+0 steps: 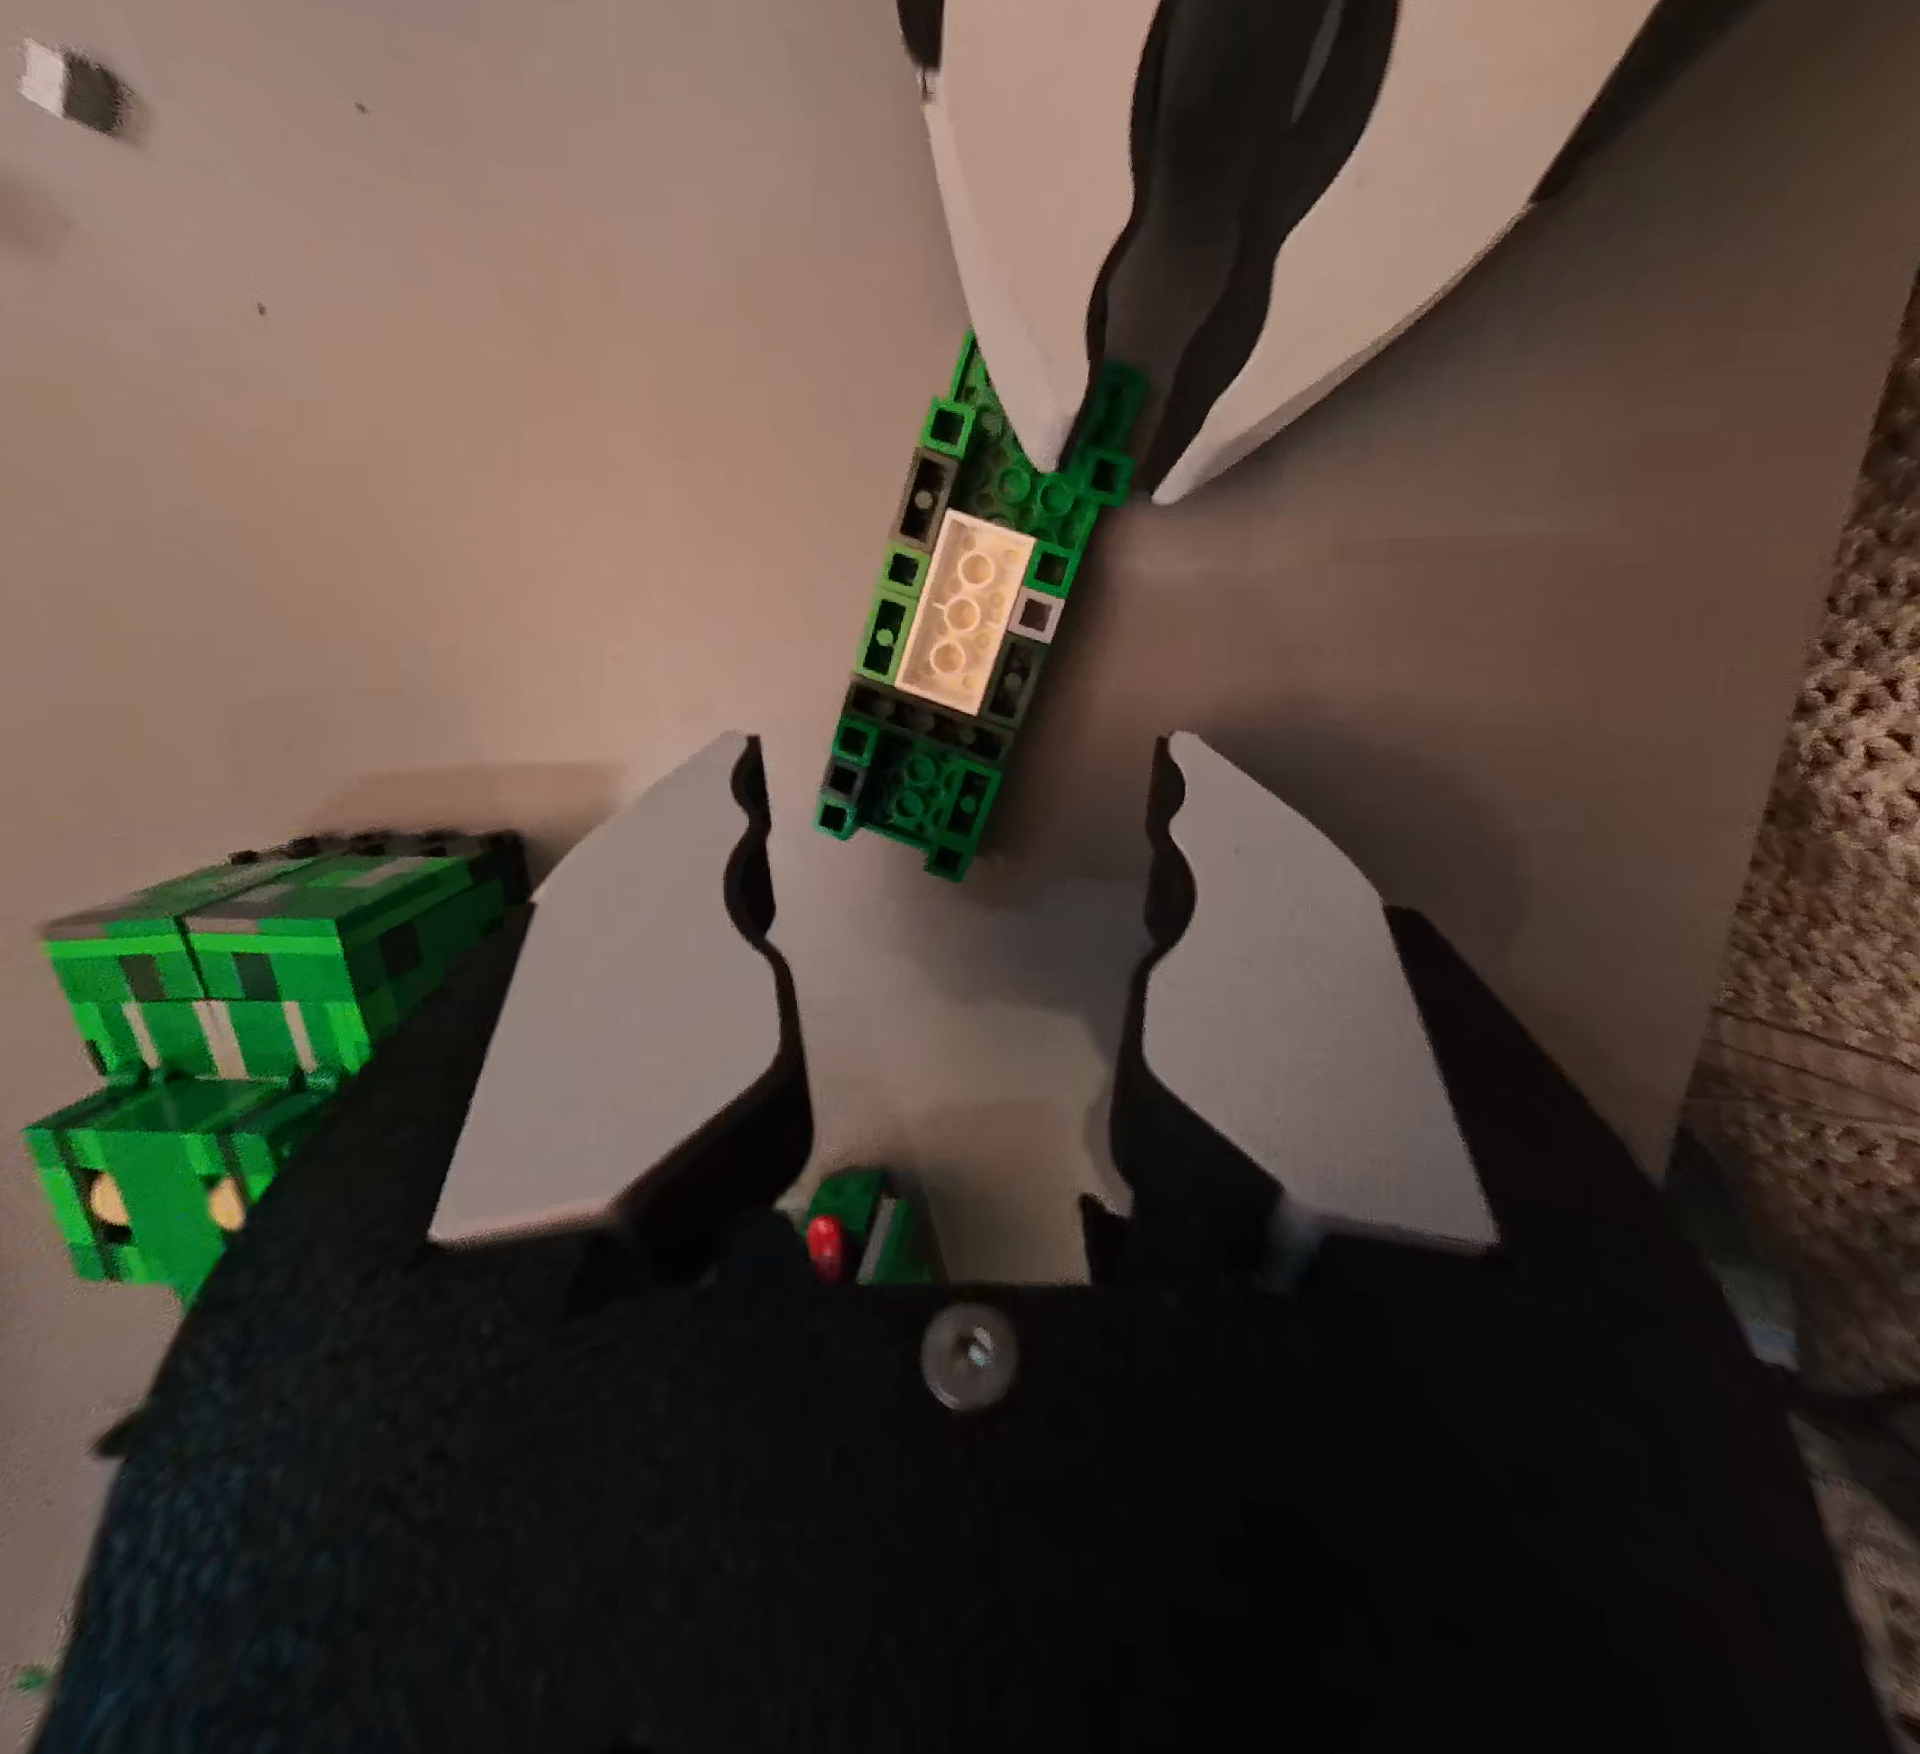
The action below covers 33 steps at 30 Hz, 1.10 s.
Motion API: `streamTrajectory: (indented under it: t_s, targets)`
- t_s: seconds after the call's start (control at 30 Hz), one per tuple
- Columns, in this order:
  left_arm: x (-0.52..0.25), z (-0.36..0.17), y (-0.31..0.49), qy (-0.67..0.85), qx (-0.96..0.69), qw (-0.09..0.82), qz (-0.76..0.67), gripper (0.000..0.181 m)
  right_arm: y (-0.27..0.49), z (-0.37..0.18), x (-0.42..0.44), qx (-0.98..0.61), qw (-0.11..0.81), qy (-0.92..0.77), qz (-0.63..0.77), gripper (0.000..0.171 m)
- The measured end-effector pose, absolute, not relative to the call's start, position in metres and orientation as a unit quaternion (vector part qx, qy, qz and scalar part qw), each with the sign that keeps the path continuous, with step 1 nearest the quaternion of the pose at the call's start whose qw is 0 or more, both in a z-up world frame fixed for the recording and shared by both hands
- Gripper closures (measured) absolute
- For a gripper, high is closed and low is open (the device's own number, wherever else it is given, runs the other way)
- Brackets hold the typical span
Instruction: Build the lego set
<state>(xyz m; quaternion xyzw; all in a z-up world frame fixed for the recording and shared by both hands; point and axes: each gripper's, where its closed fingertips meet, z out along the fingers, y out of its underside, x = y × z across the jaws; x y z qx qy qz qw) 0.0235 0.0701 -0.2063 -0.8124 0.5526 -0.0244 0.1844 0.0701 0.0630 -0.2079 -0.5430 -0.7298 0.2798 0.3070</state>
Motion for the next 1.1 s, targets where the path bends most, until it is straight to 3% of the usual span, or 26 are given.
streamTrajectory:
  t_s: [0.4, 1.1]
  targets:
    - [0.031, -0.221, 0.083, 0.606, -0.775, 0.181, -0.017, 0.144, 0.065, -0.208, 0.063, -0.56, 0.304, -0.708, 0.304, 0.163]
    - [0.032, -0.222, 0.084, 0.608, -0.774, 0.177, -0.023, 0.147, 0.07, -0.213, 0.065, -0.56, 0.277, -0.727, 0.284, 0.163]
